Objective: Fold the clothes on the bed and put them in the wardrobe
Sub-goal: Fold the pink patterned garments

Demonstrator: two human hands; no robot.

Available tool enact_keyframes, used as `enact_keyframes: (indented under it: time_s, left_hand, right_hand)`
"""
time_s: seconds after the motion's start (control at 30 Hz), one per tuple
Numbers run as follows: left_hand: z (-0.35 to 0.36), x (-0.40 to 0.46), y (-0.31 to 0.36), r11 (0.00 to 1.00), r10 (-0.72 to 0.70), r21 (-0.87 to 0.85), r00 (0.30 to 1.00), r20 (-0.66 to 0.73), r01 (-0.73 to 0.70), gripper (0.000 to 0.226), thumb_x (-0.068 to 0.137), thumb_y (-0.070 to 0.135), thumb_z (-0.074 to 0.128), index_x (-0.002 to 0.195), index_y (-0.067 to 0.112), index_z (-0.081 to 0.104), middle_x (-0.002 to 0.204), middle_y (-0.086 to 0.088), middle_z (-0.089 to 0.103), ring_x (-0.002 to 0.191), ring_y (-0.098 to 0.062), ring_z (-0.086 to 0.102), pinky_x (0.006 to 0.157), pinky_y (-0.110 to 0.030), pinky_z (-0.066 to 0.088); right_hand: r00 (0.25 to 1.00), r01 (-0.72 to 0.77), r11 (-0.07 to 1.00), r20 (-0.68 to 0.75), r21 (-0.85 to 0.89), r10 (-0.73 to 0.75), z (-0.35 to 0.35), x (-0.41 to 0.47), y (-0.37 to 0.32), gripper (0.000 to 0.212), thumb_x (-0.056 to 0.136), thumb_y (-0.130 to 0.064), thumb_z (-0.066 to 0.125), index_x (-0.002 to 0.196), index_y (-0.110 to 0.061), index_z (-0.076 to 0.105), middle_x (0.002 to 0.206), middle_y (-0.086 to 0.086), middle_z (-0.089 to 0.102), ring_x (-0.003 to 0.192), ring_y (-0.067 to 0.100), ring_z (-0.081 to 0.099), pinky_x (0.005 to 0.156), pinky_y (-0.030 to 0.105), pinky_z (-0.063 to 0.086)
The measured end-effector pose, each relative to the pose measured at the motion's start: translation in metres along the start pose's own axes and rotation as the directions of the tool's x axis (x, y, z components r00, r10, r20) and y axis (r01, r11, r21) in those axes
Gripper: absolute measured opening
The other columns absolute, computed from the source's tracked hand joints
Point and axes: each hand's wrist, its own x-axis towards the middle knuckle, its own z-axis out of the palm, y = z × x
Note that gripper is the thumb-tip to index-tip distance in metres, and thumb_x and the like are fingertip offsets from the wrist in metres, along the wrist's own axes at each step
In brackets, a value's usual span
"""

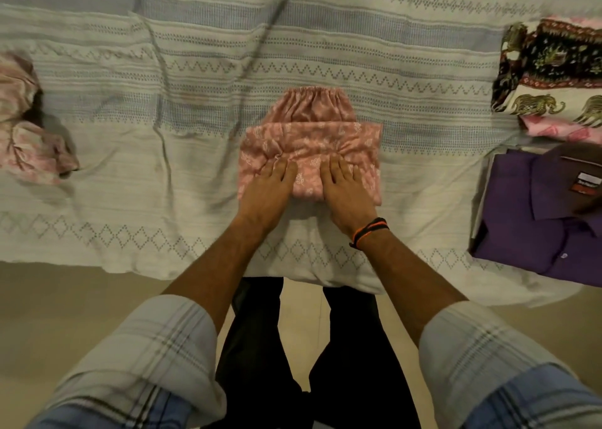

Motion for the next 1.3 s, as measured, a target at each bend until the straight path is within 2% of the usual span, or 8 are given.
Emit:
enact_keyframes:
  time_s: [0.3, 0.4, 0.47, 0.53, 0.67, 1.0, 1.17, 1.3]
  left_hand:
    - [0.015, -0.070, 0.012, 1.000, 0.028, -0.021, 0.964, 0.264, -0.024, 0.077, 0.090, 0.026, 0.055, 0.154, 0.011, 0.016, 0.161, -0.013, 0.019, 0.147, -0.031, 0.023, 0.116, -0.043, 0.031]
    - [0.007, -0.072, 0.008, 0.968, 0.006, -0.251, 0.995, 0.097, 0.019, 0.074, 0.072, 0.049, 0.050, 0.140, 0.019, 0.044, 0.138, -0.006, 0.053, 0.125, -0.027, 0.051, 0.094, -0.036, 0.044]
    - [-0.004, -0.059, 0.003, 0.922, -0.118, -0.380, 0.989, -0.083, 0.078, 0.062, 0.074, 0.047, 0.047, 0.128, 0.018, 0.054, 0.120, -0.008, 0.062, 0.108, -0.029, 0.058, 0.081, -0.036, 0.047]
    - [-0.006, -0.039, -0.007, 0.913, -0.221, -0.386, 0.955, -0.200, 0.131, 0.051, 0.082, 0.032, 0.054, 0.127, 0.009, 0.055, 0.122, -0.014, 0.059, 0.108, -0.032, 0.055, 0.086, -0.041, 0.047]
    - [-0.003, -0.005, -0.030, 0.910, -0.278, -0.337, 0.959, -0.060, 0.243, 0.050, 0.082, 0.038, 0.054, 0.125, 0.013, 0.057, 0.119, -0.014, 0.063, 0.107, -0.033, 0.058, 0.093, -0.047, 0.048]
    - [-0.012, -0.016, -0.049, 0.819, -0.334, -0.495, 0.943, 0.000, 0.290, 0.033, 0.082, 0.048, 0.070, 0.092, 0.017, 0.066, 0.085, -0.002, 0.068, 0.081, -0.024, 0.063, 0.075, -0.036, 0.049]
    - [-0.029, -0.010, -0.054, 0.529, -0.505, -0.818, 0.858, -0.091, 0.225, 0.021, 0.089, 0.033, 0.069, 0.086, 0.015, 0.058, 0.073, 0.011, 0.056, 0.065, 0.002, 0.050, 0.058, -0.013, 0.037]
    - [-0.028, 0.010, -0.049, 0.597, -0.587, -0.742, 0.797, -0.144, 0.306, 0.038, 0.092, 0.036, 0.063, 0.114, 0.006, 0.053, 0.109, -0.005, 0.060, 0.101, -0.018, 0.057, 0.083, -0.024, 0.043]
  right_hand:
    - [0.982, 0.075, 0.994, 0.164, 0.082, -0.088, 0.022, -0.062, -0.016, 0.070, 0.092, -0.015, 0.051, 0.152, 0.003, 0.019, 0.158, 0.025, 0.021, 0.147, 0.039, 0.021, 0.117, 0.053, 0.026]
    - [0.998, 0.065, 0.961, -0.039, 0.267, -0.057, 0.019, -0.059, -0.004, 0.068, 0.074, -0.039, 0.061, 0.130, -0.001, 0.051, 0.125, 0.023, 0.060, 0.115, 0.040, 0.056, 0.092, 0.049, 0.049]
    - [0.980, -0.015, 0.928, -0.179, 0.372, 0.088, 0.005, -0.048, 0.007, 0.058, 0.076, -0.047, 0.056, 0.121, -0.010, 0.057, 0.104, 0.013, 0.066, 0.097, 0.034, 0.059, 0.080, 0.044, 0.050]
    - [0.950, -0.090, 0.906, -0.238, 0.415, 0.203, -0.005, -0.034, 0.018, 0.058, 0.080, -0.041, 0.056, 0.129, -0.011, 0.053, 0.116, 0.012, 0.062, 0.106, 0.032, 0.055, 0.088, 0.045, 0.048]
    - [0.965, -0.201, 0.902, -0.082, 0.381, 0.250, -0.007, -0.012, 0.044, 0.067, 0.082, -0.027, 0.067, 0.141, -0.006, 0.044, 0.142, 0.019, 0.045, 0.130, 0.038, 0.042, 0.106, 0.048, 0.037]
    - [0.926, -0.287, 0.621, 0.047, 0.729, 0.374, -0.021, -0.010, 0.071, 0.033, 0.068, -0.037, 0.087, 0.083, -0.014, 0.070, 0.079, -0.003, 0.066, 0.074, 0.009, 0.058, 0.058, 0.013, 0.039]
    - [0.901, -0.132, 0.339, -0.030, 0.932, 0.434, -0.036, 0.002, 0.082, 0.028, 0.073, -0.023, 0.086, 0.089, -0.009, 0.068, 0.080, -0.001, 0.066, 0.076, 0.014, 0.064, 0.068, 0.028, 0.055]
    - [0.779, -0.240, 0.556, -0.185, 0.796, 0.600, -0.038, 0.020, 0.069, 0.029, 0.086, -0.018, 0.070, 0.112, -0.007, 0.061, 0.105, 0.004, 0.065, 0.096, 0.020, 0.061, 0.088, 0.038, 0.052]
